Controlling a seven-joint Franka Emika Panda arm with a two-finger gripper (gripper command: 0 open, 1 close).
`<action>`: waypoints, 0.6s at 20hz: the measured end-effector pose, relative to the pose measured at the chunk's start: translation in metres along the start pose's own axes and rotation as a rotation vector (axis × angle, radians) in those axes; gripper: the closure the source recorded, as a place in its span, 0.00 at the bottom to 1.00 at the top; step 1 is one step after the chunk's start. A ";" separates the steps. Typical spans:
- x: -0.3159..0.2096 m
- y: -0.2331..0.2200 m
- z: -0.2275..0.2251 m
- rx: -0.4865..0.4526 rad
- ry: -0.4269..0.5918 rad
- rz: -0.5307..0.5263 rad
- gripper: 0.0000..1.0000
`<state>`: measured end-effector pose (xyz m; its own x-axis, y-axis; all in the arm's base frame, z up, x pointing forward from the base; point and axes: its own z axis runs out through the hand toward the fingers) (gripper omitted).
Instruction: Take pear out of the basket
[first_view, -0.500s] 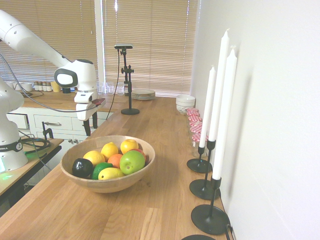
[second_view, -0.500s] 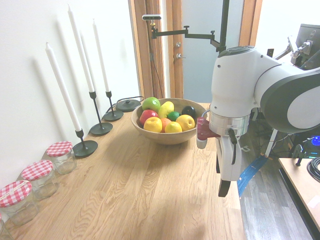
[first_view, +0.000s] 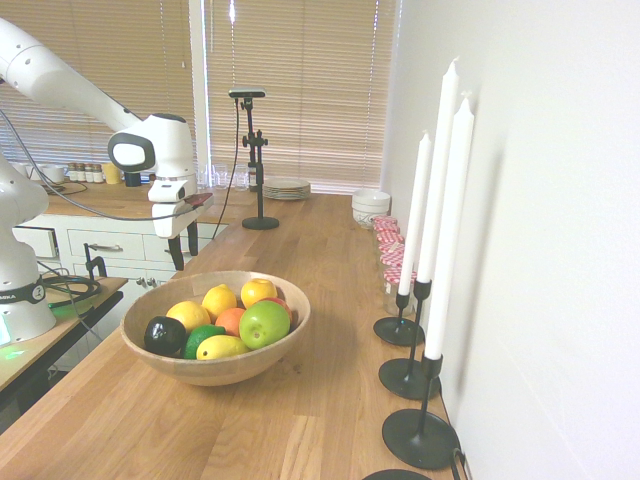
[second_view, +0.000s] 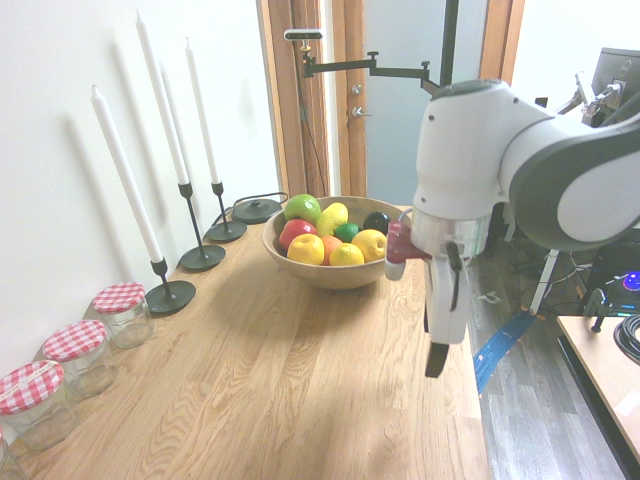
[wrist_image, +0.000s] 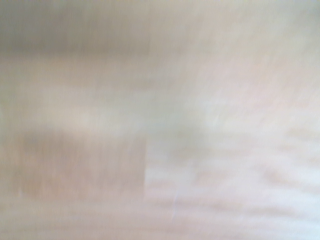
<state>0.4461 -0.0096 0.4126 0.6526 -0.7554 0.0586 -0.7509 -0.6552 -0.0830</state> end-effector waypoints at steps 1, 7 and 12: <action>0.006 -0.001 -0.008 0.009 0.009 0.007 0.00; 0.062 -0.002 -0.060 0.053 0.064 0.072 0.00; 0.130 0.011 -0.071 0.060 0.093 0.165 0.00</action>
<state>0.5153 -0.1162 0.4902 0.5071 -0.8519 0.1309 -0.8376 -0.5229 -0.1579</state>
